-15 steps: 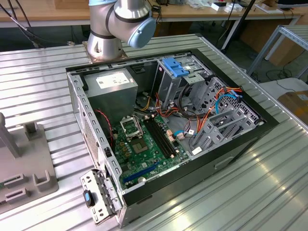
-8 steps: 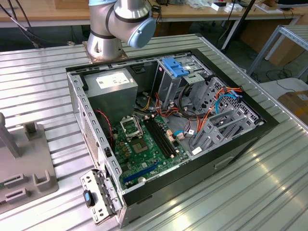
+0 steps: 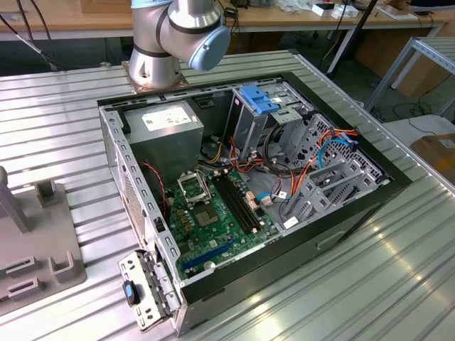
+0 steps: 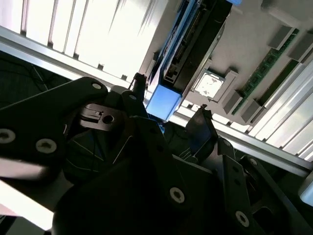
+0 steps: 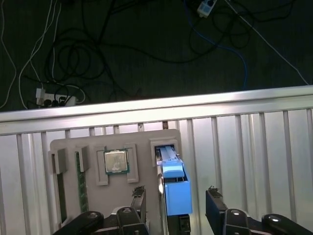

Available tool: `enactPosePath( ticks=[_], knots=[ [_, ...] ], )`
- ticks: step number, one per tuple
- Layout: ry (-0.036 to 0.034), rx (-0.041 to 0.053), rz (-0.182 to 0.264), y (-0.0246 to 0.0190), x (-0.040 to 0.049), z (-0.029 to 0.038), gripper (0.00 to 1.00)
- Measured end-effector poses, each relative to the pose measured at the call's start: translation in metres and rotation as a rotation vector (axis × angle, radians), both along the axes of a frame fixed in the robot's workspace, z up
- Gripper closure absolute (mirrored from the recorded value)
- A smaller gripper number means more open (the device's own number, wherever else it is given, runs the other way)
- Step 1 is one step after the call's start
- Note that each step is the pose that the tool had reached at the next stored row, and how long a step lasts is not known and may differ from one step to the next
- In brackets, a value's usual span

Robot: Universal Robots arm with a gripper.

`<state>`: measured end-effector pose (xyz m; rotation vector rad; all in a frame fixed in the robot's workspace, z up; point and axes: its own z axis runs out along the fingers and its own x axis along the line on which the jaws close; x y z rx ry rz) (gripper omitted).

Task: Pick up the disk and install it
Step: 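Pick up the disk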

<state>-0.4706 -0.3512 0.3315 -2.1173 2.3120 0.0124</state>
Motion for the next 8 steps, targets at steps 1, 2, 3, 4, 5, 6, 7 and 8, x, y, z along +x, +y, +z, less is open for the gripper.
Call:
enactPosePath(
  ticks=[1, 2, 3, 4, 5, 6, 7, 8],
  knots=[
    [0.0, 0.0, 0.0, 0.0, 0.0, -0.0024, 0.4],
    [-0.0001, 0.0, 0.0, 0.0, 0.0, -0.0042, 0.4],
    [-0.0001, 0.0, 0.0, 0.0, 0.0, -0.0056, 0.4],
    [0.0, 0.0, 0.0, 0.0, 0.0, -0.0078, 0.4],
    [0.0001, -0.0001, 0.0, 0.0, 0.0, -0.0106, 0.4],
    [0.0, 0.0, 0.0, 0.0, 0.0, -0.013, 0.4],
    [0.0, 0.0, 0.0, 0.0, 0.0, -0.0148, 0.4],
    [0.0, 0.0, 0.0, 0.0, 0.0, -0.0172, 0.4]
  ],
)
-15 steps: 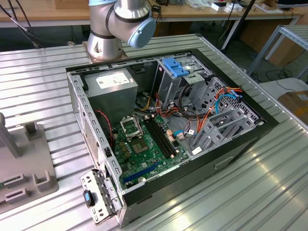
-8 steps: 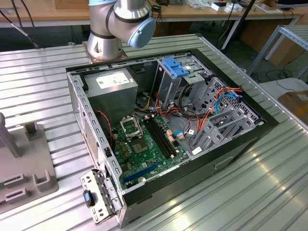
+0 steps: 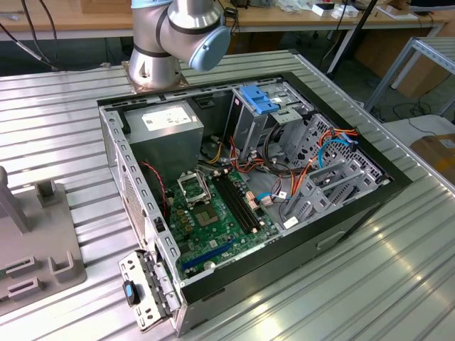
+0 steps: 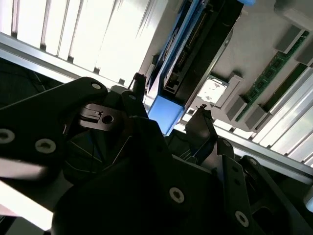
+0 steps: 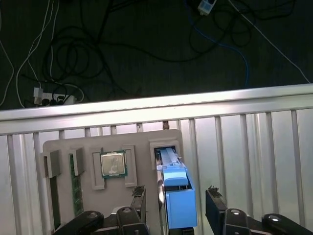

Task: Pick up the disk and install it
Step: 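Pick up the disk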

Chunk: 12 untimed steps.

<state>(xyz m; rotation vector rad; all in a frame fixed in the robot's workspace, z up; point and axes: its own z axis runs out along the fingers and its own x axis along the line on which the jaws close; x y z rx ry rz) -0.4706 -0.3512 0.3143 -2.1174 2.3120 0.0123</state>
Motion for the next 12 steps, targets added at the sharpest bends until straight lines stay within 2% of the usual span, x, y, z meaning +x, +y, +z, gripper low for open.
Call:
enactPosePath(
  ticks=[8, 9, 10, 11, 12],
  knots=[
    [0.0, -0.0001, 0.022, 0.0009, 0.0006, -0.0018, 0.4],
    [-0.0176, -0.0084, 0.022, 0.0012, -0.0051, -0.0022, 0.4],
    [-0.0281, -0.0181, 0.022, 0.0013, -0.0051, -0.0026, 0.4],
    [-0.0305, -0.0245, 0.023, 0.0012, -0.0051, -0.0028, 0.4],
    [-0.0304, -0.0247, 0.022, 0.0032, -0.0051, -0.0028, 0.4]
  ],
)
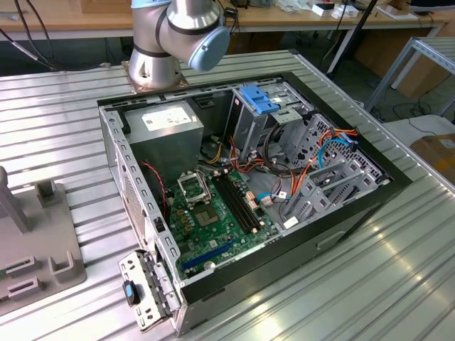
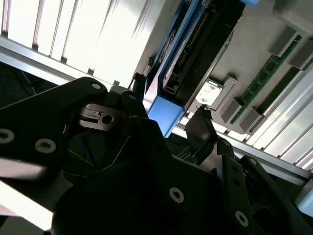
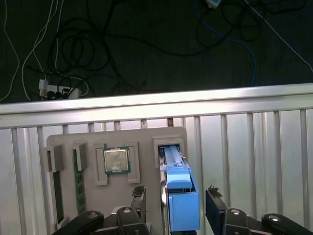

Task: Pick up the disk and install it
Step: 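Pick up the disk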

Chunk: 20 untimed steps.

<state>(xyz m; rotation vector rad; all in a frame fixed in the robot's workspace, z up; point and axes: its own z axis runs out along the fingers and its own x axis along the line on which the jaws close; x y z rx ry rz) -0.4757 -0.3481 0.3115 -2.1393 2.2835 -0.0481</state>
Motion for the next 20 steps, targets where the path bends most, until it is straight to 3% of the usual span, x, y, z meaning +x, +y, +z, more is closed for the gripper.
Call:
enactPosePath(
  ticks=[8, 9, 10, 12, 14, 20],
  knots=[
    [0.0, 0.0001, 0.0, 0.0012, 0.0, -0.0001, 0.4],
    [0.0, 0.0001, 0.0, 0.0013, 0.0, -0.0001, 0.41],
    [0.0, 0.0001, 0.0, 0.0013, 0.0, -0.0001, 0.49],
    [0.0, 0.0, 0.0, 0.0014, 0.0, 0.0, 0.5],
    [0.0, 0.0, 0.0, 0.0015, 0.0, -0.0001, 0.63],
    [0.0, 0.0001, 0.0, 0.0018, 0.0, -0.0001, 0.63]
  ],
)
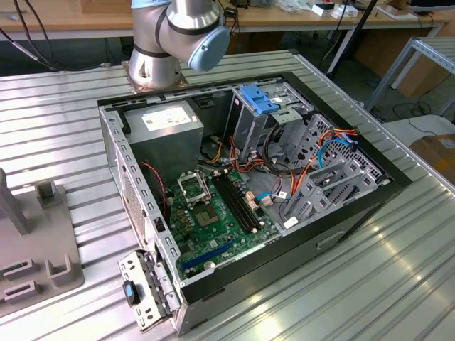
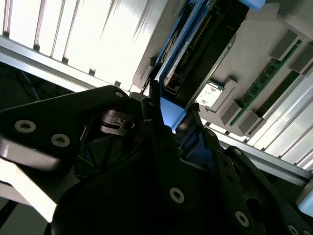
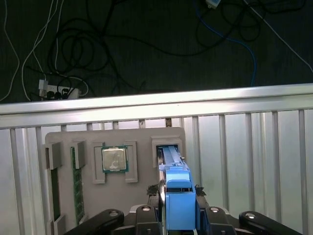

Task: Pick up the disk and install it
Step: 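Pick up the disk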

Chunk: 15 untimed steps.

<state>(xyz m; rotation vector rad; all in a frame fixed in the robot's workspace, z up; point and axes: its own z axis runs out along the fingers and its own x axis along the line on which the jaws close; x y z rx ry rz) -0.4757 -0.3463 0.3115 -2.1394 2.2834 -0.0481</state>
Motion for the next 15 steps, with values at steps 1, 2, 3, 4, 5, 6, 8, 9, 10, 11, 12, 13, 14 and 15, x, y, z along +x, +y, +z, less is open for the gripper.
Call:
enactPosePath(
  ticks=[1, 2, 3, 4, 5, 6, 8, 9, 10, 11, 12, 13, 14, 15],
  knots=[
    [0.0, 0.0, 0.0, 0.0, 0.0, 0.0, 0.63],
    [0.0, 0.0, 0.001, 0.0001, 0.0, 0.0, 0.63],
    [0.0, 0.0, 0.008, 0.0001, 0.0, 0.0, 0.63],
    [-0.0001, 0.0, 0.018, 0.0001, 0.0, 0.0, 0.63],
    [0.0, 0.0, 0.062, 0.0001, 0.0, 0.0, 0.63],
    [0.0001, -0.0001, 0.079, 0.0001, 0.0, 0.0, 0.63],
    [0.0, 0.0, 0.08, 0.0001, 0.0, 0.0, 0.63],
    [0.0, 0.0, 0.08, 0.0, 0.0, 0.0, 0.63],
    [0.0, 0.0, 0.08, 0.0001, 0.0, 0.0, 0.63],
    [-0.0002, 0.0001, 0.08, 0.0001, 0.0, 0.0, 0.63],
    [-0.0002, 0.0001, 0.08, 0.0, 0.0, 0.0003, 0.63],
    [-0.0003, 0.0001, 0.08, 0.0, 0.0, 0.0004, 0.63],
    [-0.0003, 0.0001, 0.08, 0.0, 0.0, 0.0005, 0.63],
    [-0.0002, 0.0001, 0.08, 0.0, 0.0, 0.0006, 0.63]
  ],
)
